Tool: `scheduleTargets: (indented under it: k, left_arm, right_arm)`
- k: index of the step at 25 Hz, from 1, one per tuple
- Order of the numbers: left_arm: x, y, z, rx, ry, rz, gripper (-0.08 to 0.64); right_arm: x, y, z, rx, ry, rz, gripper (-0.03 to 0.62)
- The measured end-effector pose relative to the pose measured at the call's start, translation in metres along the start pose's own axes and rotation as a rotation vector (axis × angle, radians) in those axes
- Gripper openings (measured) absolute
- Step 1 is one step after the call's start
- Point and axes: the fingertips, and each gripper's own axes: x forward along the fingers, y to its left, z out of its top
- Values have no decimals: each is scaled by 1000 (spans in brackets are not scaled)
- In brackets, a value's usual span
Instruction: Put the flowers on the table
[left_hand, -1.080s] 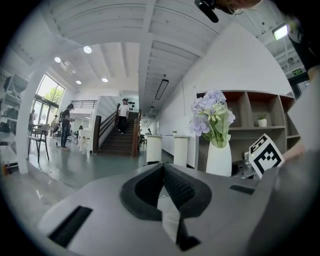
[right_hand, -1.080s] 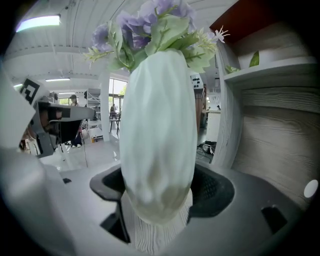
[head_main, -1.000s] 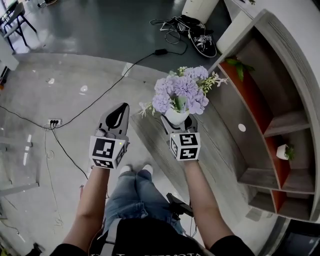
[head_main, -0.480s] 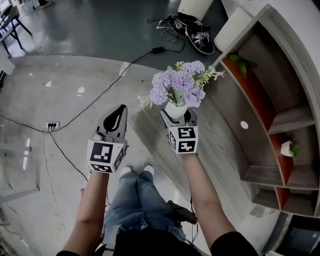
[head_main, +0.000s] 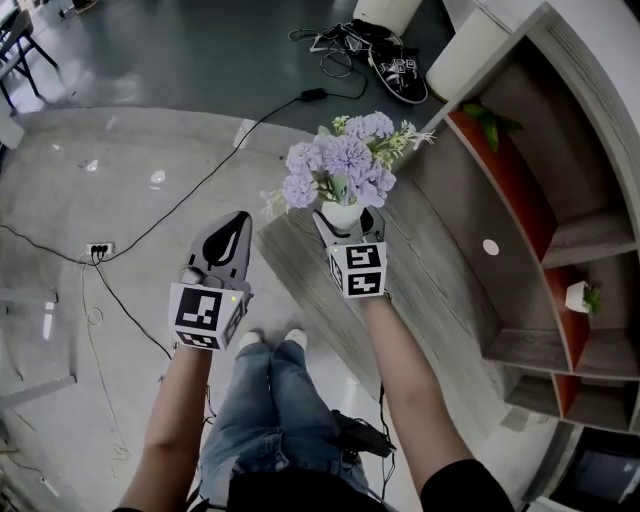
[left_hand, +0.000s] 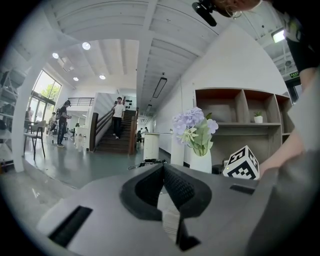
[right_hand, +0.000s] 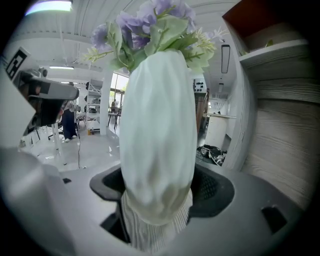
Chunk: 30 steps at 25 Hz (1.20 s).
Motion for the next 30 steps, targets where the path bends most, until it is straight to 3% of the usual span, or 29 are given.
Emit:
scheduleTargets:
  k: [8, 25, 30]
  left_arm:
    - [4, -6, -9, 3, 6, -14, 11]
    - [4, 0, 4, 46, 0, -72, 11]
    - [-1, -6, 3, 47, 18, -97, 11]
  right_arm:
    - [16, -14, -22, 60, -10, -22, 373]
    - [31, -14, -22, 92, -45, -69, 374]
    - [33, -12, -29, 125, -1, -61, 373]
